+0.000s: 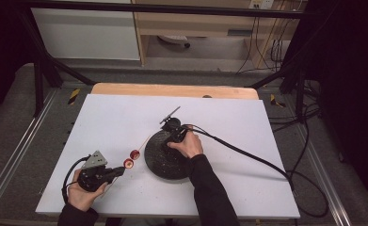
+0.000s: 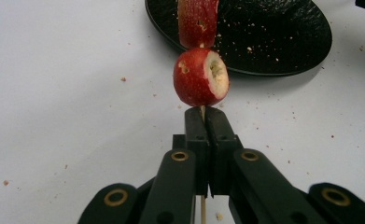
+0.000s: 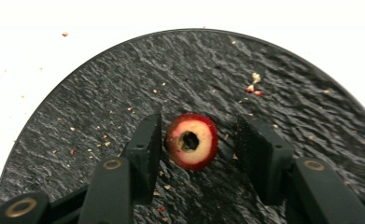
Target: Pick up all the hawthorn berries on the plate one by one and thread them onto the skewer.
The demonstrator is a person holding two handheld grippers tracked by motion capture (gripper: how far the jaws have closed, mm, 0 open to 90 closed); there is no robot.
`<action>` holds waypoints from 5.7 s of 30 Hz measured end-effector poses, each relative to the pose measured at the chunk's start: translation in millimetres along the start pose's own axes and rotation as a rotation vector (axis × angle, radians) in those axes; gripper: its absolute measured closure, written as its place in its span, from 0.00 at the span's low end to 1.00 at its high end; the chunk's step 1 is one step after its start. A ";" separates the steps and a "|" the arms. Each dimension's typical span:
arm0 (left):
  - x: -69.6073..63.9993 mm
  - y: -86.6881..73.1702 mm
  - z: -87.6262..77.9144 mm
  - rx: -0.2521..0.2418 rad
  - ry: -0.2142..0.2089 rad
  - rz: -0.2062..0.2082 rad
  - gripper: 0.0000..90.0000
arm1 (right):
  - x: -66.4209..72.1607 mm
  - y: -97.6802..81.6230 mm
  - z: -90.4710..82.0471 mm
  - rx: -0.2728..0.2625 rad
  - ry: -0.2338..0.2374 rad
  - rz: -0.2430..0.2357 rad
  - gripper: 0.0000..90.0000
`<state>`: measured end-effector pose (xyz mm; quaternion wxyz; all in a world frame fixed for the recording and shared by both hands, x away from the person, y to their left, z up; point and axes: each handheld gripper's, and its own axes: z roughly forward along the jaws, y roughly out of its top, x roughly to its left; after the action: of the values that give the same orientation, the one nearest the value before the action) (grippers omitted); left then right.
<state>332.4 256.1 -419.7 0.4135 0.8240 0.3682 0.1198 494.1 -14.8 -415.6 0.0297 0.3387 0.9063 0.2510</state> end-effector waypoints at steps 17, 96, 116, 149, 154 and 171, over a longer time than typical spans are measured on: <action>-3.0 1.6 1.5 0.000 -0.001 0.011 0.98 | 6.4 -1.8 -19.5 -0.041 0.032 0.053 0.70; -60.8 47.0 45.7 -0.064 -0.052 0.025 0.98 | -4.2 -128.0 -79.9 -1.146 0.146 0.546 0.70; -75.0 58.2 58.4 -0.080 -0.067 0.034 0.98 | -1.7 -126.3 -72.2 -1.234 0.171 0.604 0.70; -89.9 67.2 67.9 -0.147 -0.027 -0.011 0.98 | 8.8 -130.7 -66.9 -1.279 0.205 0.653 0.71; -93.4 68.8 66.6 -0.159 -0.016 -0.025 0.98 | 7.9 -129.2 -64.5 -1.297 0.170 0.657 0.71; -101.5 67.0 74.1 -0.176 -0.001 -0.045 0.98 | 10.0 -129.8 -61.6 -1.326 0.179 0.689 0.71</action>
<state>332.6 114.6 -403.9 0.4869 0.7762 0.3745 0.1421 394.9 -118.9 -422.4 0.0733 0.4925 0.4070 0.7658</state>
